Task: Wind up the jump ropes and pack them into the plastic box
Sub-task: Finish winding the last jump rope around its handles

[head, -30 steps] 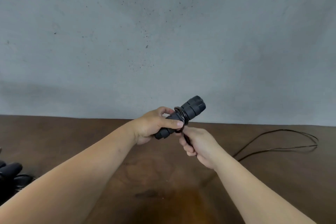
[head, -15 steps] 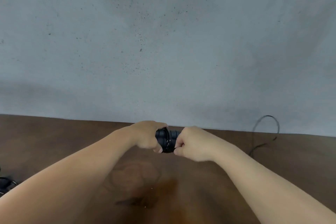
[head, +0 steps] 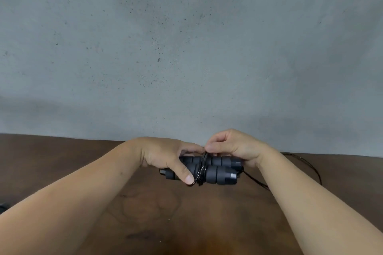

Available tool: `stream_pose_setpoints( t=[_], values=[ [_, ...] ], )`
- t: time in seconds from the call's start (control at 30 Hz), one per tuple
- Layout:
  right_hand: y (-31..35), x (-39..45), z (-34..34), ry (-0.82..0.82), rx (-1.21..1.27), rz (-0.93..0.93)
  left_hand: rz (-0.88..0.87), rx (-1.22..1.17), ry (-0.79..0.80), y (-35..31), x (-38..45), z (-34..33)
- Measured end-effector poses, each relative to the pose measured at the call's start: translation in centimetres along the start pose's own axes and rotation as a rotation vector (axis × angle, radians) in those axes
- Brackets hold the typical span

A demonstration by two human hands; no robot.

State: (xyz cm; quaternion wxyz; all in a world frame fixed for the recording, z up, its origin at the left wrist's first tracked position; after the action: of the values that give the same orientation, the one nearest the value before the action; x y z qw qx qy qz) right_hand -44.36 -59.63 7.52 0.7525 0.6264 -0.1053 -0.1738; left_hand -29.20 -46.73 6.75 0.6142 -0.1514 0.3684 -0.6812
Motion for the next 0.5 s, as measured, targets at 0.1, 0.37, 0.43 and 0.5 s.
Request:
stream_pose_setpoints(
  t=[0.1,0.37,0.43,0.5],
  values=[
    [-1.2,0.1,0.2,-0.032,0.218,0.024,0.012,-0.065,-0.034,0.3,0.0,0.2],
    [-4.1,1.2,-1.8,-0.151,0.627,0.033,-0.092,-0.337,-0.046,1.6,0.6,0.0],
    [-4.9,1.8,-2.4,-0.207,0.729,0.058,-0.125,-0.418,-0.091,1.8,0.7,0.0],
    [-5.3,1.8,-3.1,-0.238,0.673,0.07,-0.147,-0.496,-0.186,1.9,0.7,0.2]
  ],
)
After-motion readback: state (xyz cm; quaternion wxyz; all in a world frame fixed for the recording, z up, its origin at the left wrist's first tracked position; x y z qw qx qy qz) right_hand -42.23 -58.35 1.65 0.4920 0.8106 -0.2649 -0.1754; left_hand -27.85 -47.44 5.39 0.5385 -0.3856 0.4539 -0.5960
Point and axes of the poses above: each hand's wrist, its own x-axis towards the middle knuckle, its own z-axis out of the back of the hand, y = z × x, the point moved 2 cm from there along x, towards the middle knuckle, and after that the axes turned 8 degrees about x, right-handed, at the moved point
